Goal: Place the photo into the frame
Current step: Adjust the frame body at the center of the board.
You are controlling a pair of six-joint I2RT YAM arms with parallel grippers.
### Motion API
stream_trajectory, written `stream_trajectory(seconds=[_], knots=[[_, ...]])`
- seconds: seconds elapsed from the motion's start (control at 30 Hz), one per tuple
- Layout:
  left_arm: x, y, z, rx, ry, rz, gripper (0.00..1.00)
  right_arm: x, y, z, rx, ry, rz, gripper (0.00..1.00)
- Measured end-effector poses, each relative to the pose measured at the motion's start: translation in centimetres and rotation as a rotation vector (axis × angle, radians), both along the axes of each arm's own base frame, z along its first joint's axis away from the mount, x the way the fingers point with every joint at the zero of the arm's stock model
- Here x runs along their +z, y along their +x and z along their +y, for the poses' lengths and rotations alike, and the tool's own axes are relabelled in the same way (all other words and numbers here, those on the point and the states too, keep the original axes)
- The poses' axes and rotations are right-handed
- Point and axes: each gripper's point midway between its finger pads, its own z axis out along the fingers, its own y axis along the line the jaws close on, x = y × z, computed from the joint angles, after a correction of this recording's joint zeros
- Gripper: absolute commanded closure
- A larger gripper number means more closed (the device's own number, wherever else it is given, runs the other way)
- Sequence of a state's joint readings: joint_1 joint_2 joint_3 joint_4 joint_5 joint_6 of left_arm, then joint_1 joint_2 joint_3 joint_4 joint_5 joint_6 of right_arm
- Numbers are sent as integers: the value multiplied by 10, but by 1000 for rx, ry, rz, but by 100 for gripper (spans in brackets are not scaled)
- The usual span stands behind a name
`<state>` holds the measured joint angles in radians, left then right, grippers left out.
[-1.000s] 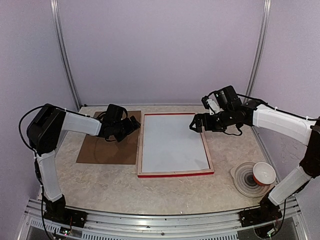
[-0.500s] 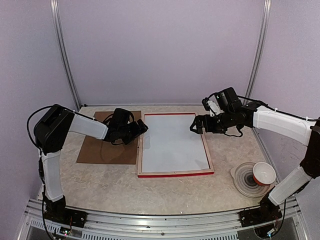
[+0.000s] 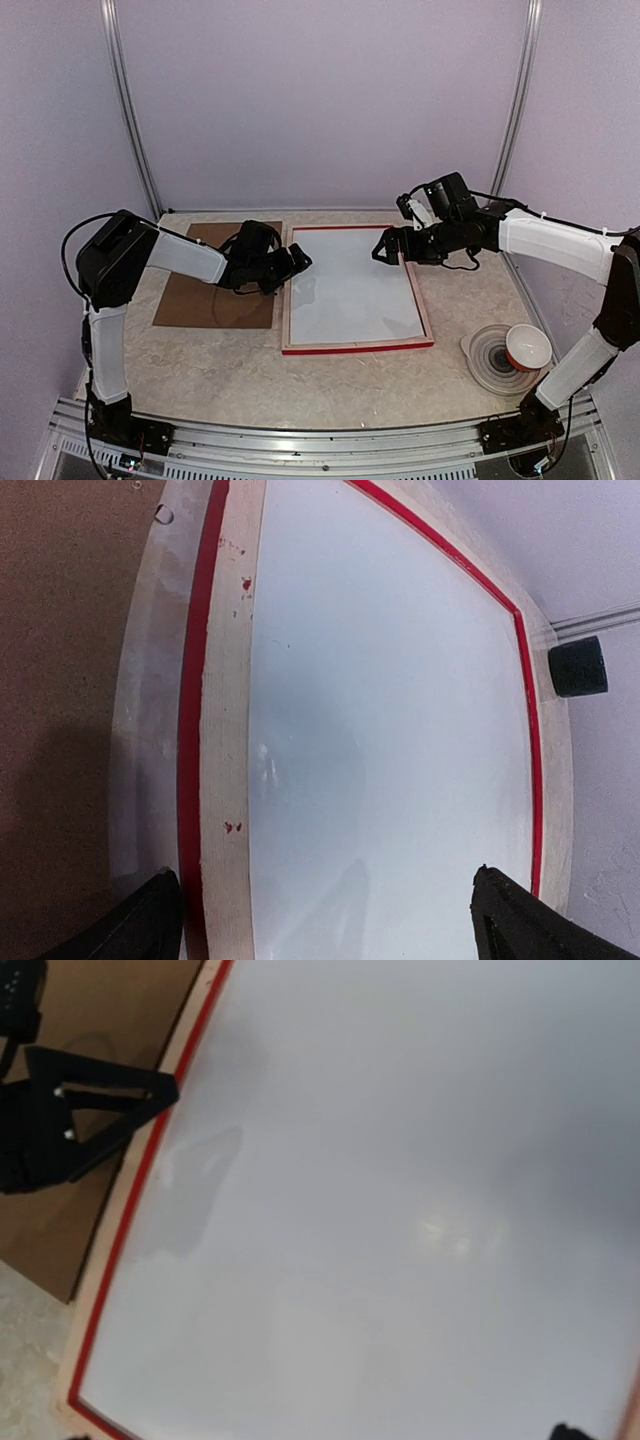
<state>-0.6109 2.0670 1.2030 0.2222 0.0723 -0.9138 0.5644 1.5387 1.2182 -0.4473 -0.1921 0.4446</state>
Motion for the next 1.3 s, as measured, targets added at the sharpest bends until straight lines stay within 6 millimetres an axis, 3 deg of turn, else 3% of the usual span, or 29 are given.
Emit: stream_trajectory(seconds=[0.5, 0.67, 0.77, 0.87, 1.03, 1.13, 1.2, 1.3], knots=[[3, -5, -33, -89, -56, 7, 1, -5, 13, 21, 34, 53, 33, 1], [4, -5, -25, -78, -65, -5, 1, -5, 15, 36, 68, 113, 53, 1], [5, -6, -1, -44, -58, 1, 1, -4, 19, 51, 98, 139, 61, 1], [23, 1, 38, 29, -42, -20, 1, -1, 25, 66, 121, 152, 59, 1], [91, 23, 111, 193, -6, -145, 1, 0, 24, 101, 174, 164, 58, 1], [119, 27, 150, 279, 15, -196, 1, -8, 16, 126, 218, 161, 75, 1], [122, 26, 178, 335, 41, -200, 1, -15, 10, 143, 248, 158, 86, 1], [106, 23, 220, 417, 97, -155, 1, -26, -1, 172, 301, 149, 104, 1]])
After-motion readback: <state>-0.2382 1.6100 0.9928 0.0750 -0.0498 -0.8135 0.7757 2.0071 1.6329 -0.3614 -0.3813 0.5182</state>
